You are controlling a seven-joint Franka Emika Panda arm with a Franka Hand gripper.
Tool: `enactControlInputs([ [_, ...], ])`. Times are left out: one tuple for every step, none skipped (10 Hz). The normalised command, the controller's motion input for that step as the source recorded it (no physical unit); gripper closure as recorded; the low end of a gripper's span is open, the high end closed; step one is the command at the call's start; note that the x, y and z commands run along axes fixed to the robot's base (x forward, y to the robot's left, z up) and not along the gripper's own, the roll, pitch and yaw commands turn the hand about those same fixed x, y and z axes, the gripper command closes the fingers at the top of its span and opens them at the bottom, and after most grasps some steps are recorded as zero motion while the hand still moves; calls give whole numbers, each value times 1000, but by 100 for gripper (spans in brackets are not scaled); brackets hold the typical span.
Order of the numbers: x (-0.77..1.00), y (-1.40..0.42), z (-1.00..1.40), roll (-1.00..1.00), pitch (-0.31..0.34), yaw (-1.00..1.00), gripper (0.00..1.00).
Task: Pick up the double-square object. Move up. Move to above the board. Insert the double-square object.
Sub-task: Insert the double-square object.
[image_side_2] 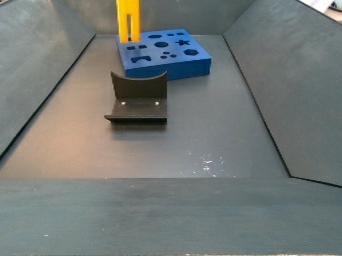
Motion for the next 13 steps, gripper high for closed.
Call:
enactControlInputs([
  [-303, 57, -54, 94, 33, -46, 100],
  [-37, 17, 0, 0, 0, 0, 100],
  [-297, 77, -40, 20, 0, -20, 100],
  [-49, 9, 0, 0, 0, 0, 100],
  [0, 0, -29, 0, 0, 0, 100],
  [0, 0, -80, 0, 0, 0, 100],
  [0, 0, -149, 0, -3, 0, 100],
  [3, 0, -200, 0, -10, 0, 100],
  [20, 0, -211, 3, -4, 0, 100],
  [17, 0, -200, 0, -4, 0, 100],
  [40, 0, -206, 0, -3, 0, 100],
  [71, 0, -211, 3, 0, -3, 100],
  [283, 0, -146, 17, 0, -126, 100],
])
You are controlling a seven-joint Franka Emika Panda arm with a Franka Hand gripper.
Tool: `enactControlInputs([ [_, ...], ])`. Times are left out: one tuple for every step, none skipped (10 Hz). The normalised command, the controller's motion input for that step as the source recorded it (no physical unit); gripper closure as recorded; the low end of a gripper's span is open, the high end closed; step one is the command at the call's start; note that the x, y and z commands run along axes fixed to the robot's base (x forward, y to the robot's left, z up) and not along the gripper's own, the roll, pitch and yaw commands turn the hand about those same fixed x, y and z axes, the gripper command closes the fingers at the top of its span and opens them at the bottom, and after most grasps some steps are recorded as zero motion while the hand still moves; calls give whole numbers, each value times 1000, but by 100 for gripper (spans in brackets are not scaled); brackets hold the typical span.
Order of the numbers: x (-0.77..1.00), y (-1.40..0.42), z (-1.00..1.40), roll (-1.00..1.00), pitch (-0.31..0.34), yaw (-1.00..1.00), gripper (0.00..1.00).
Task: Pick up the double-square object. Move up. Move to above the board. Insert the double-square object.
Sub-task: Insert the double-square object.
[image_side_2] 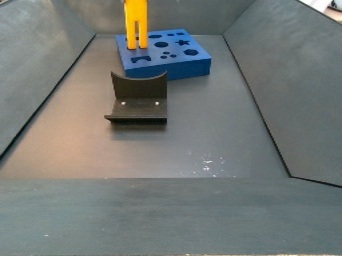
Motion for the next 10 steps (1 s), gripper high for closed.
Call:
enactControlInputs([
  [314, 0, -151, 36, 0, -197, 100],
  [197, 0, -123, 31, 0, -149, 100],
  [0, 0, -9, 11, 0, 0, 100],
  [0, -14, -400, 126, -11, 0, 100],
  [0, -86, -786, 273, -61, 0, 100],
  [0, -114, -806, 259, -81, 0, 100],
  [0, -129, -817, 251, -84, 0, 100],
  [0, -146, -791, 267, -83, 0, 100],
  [0, -146, -586, 251, -44, 0, 100],
  [0, 0, 0, -6, 0, 0, 100],
])
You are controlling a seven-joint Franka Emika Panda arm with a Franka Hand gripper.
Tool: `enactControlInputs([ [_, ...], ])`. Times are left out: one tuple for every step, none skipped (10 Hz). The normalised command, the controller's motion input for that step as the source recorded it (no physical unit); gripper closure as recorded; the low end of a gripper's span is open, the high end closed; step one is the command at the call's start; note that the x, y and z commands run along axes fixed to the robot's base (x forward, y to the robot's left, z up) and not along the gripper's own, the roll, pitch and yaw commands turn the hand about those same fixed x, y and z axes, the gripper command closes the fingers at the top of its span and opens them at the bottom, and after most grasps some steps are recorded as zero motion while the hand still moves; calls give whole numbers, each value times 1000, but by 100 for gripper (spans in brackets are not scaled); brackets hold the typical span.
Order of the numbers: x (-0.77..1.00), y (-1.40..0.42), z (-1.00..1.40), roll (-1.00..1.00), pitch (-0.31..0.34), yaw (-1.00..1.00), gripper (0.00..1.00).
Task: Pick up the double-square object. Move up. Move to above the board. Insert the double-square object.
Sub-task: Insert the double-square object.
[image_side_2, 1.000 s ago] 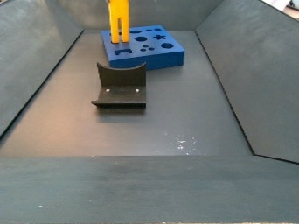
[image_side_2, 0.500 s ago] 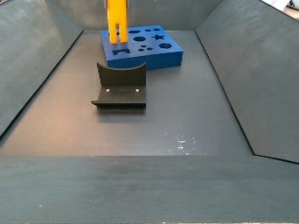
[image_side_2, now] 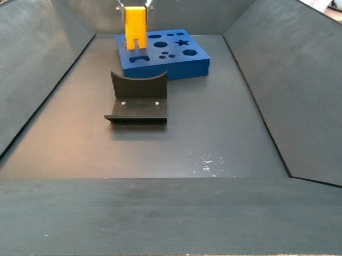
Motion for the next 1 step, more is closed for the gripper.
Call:
enactControlInputs([
  [0, 0, 0, 0, 0, 0, 100],
])
